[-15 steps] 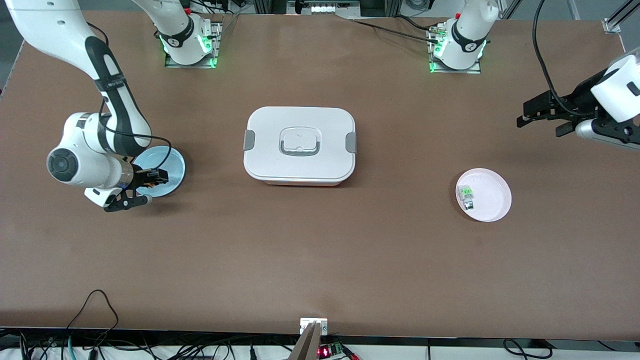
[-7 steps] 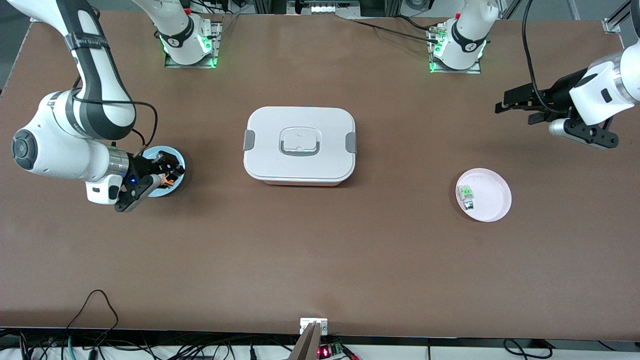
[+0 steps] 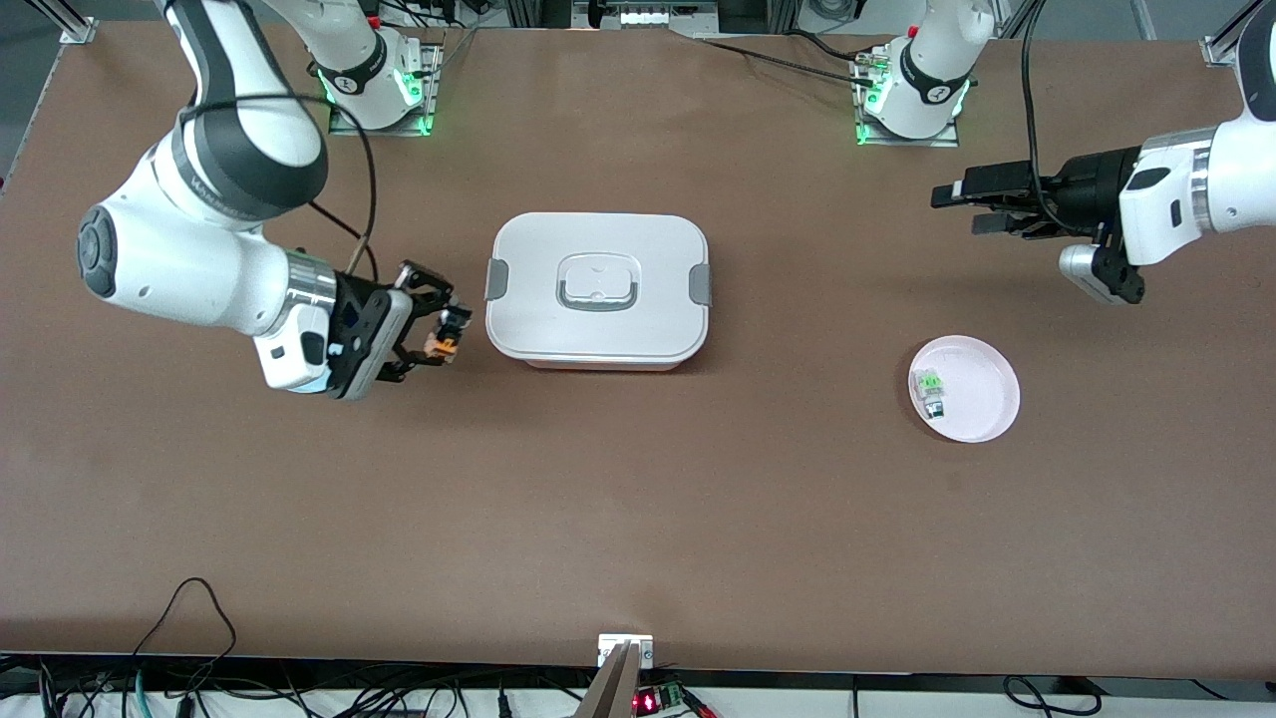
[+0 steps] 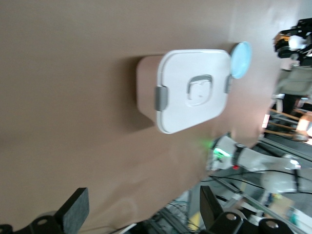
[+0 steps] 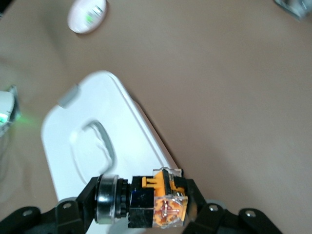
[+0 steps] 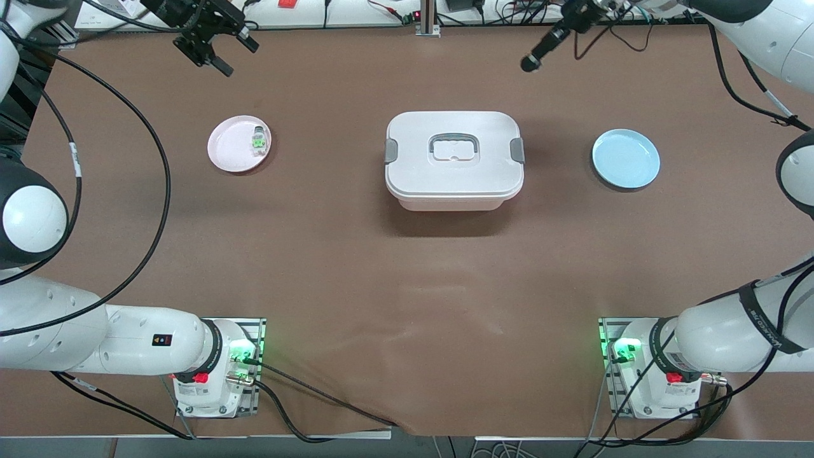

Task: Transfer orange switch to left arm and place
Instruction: 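Lift the switch over the box with the right gripper while the left gripper approaches, then grasp the orange switch with the left gripper from the right gripper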

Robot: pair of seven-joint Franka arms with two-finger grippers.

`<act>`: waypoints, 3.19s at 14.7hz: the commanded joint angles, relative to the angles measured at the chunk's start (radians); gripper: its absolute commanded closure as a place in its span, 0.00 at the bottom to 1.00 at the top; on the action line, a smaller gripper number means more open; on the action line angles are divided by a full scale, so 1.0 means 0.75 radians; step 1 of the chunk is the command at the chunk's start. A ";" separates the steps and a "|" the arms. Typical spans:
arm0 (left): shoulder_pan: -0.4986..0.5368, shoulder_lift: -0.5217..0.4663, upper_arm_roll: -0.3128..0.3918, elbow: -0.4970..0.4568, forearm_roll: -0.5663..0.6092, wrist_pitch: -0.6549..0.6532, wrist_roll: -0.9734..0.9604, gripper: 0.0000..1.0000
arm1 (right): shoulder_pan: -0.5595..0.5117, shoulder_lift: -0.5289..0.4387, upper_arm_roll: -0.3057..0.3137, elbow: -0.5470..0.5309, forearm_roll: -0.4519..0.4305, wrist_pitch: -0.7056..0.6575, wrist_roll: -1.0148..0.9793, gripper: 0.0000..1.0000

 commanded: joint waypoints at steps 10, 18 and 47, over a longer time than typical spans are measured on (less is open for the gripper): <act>-0.011 0.027 -0.055 -0.377 -0.847 0.164 0.001 0.00 | 0.210 0.036 0.358 0.011 0.354 0.717 0.023 1.00; -0.011 0.025 -0.235 -0.449 -1.099 0.416 -0.023 0.00 | 0.454 0.086 0.358 0.011 0.361 1.109 0.201 1.00; -0.019 0.000 -0.329 -0.461 -1.166 0.532 -0.084 1.00 | 0.513 0.086 0.358 0.015 0.361 1.217 0.242 1.00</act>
